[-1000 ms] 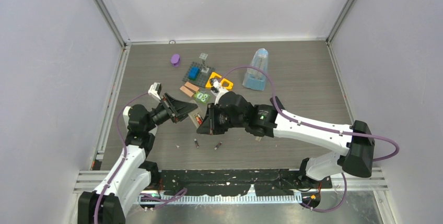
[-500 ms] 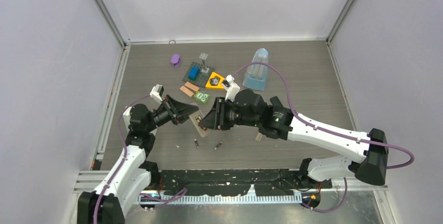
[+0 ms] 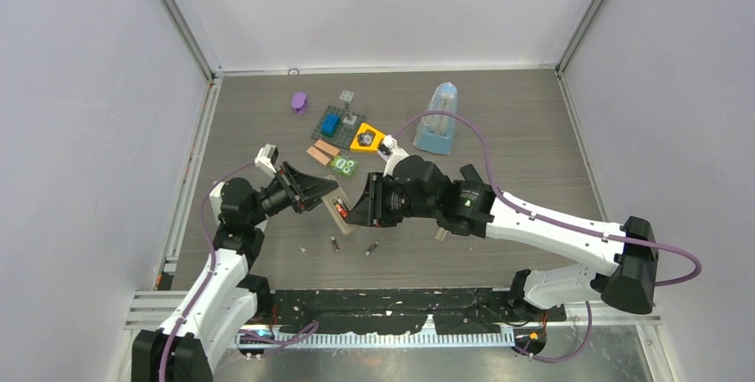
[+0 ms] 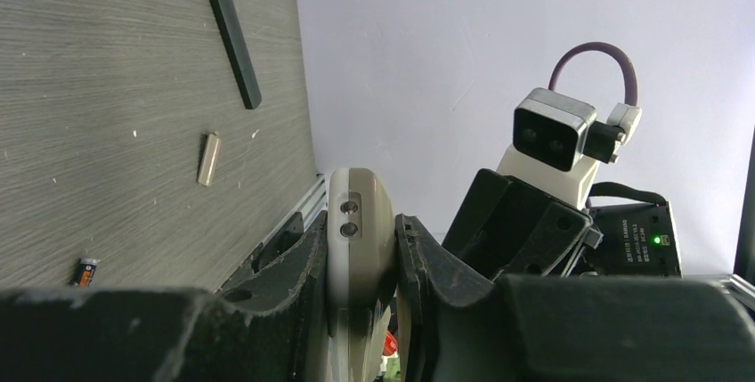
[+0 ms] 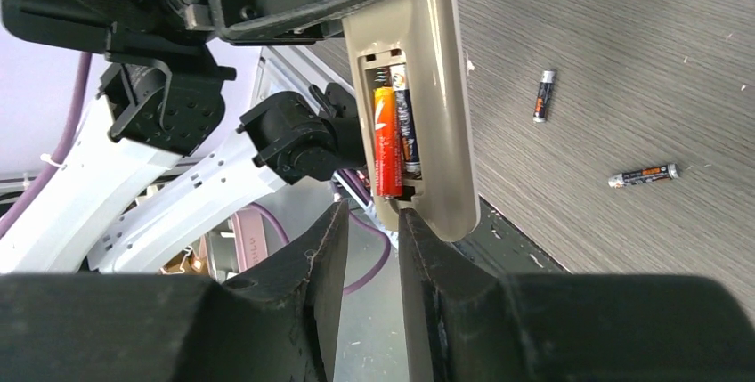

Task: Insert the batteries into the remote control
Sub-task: Load the battery into the remote control.

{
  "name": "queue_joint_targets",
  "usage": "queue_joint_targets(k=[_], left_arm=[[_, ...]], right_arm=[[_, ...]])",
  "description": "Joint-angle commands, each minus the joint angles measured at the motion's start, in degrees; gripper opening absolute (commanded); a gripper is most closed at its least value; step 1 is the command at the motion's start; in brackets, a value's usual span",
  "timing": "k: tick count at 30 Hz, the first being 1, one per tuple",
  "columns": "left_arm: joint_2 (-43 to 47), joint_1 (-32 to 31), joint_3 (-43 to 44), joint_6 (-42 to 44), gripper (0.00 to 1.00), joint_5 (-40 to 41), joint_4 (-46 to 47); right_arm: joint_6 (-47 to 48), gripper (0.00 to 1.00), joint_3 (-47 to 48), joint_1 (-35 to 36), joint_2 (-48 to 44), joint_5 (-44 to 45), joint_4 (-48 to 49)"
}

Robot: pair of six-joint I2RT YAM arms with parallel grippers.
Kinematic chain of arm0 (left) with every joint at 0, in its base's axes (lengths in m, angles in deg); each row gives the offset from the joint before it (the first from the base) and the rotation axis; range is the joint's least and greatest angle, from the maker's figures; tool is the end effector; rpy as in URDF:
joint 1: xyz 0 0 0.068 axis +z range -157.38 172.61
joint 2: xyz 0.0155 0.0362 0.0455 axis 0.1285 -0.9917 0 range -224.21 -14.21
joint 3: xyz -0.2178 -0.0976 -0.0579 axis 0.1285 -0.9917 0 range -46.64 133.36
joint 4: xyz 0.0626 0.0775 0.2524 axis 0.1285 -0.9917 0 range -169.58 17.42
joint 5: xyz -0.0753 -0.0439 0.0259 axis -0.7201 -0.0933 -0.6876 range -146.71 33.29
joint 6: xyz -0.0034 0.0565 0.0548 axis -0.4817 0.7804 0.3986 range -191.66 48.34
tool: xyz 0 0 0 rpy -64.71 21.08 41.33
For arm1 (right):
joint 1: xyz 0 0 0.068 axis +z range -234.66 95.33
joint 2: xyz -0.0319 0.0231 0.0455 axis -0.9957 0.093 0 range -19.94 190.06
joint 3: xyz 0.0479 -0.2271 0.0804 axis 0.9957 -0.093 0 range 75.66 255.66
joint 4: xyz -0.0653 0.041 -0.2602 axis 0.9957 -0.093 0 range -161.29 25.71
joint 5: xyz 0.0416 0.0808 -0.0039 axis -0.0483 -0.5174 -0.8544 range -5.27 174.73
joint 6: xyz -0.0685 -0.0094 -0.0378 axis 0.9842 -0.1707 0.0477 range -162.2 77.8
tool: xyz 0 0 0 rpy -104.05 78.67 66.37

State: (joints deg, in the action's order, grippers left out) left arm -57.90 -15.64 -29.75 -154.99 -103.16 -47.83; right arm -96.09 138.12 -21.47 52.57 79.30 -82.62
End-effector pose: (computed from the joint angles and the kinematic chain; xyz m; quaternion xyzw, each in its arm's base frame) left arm 0.2158 -0.0808 0.2104 -0.1858 0.6912 -0.6553 0.2415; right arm 0.1456 0.3025 0.2857 -0.0938 0.8531 0.4577 0.2323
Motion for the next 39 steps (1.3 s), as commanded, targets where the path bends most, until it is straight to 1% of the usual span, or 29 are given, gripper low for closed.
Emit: queue_joint_targets(k=[1,17,31,35,39], left_arm=[[1.0,-0.19,1.93,0.71,0.0,-0.16,1.17],[1.13,-0.19,2.12,0.72,0.0,-0.92,1.53],[1.67,-0.19,2.45,0.77,0.0,-1.6,1.7],[2.05,-0.19,2.3,0.22,0.0,-1.54,1.64],[3.36,-0.23,1.29,-2.6,0.0,-0.26,1.94]], right_arm=[[0.67,0.31,2.91,-0.03,0.96,0.33,0.29],[0.23,0.15,4.98,0.0,4.14,0.91,0.02],[-0.81,0.11,5.71,-0.01,5.88,1.65,-0.2],[-2.52,0.1,4.78,-0.01,5.93,2.05,1.08],[-5.62,0.1,2.8,-0.02,5.52,2.23,3.07]])
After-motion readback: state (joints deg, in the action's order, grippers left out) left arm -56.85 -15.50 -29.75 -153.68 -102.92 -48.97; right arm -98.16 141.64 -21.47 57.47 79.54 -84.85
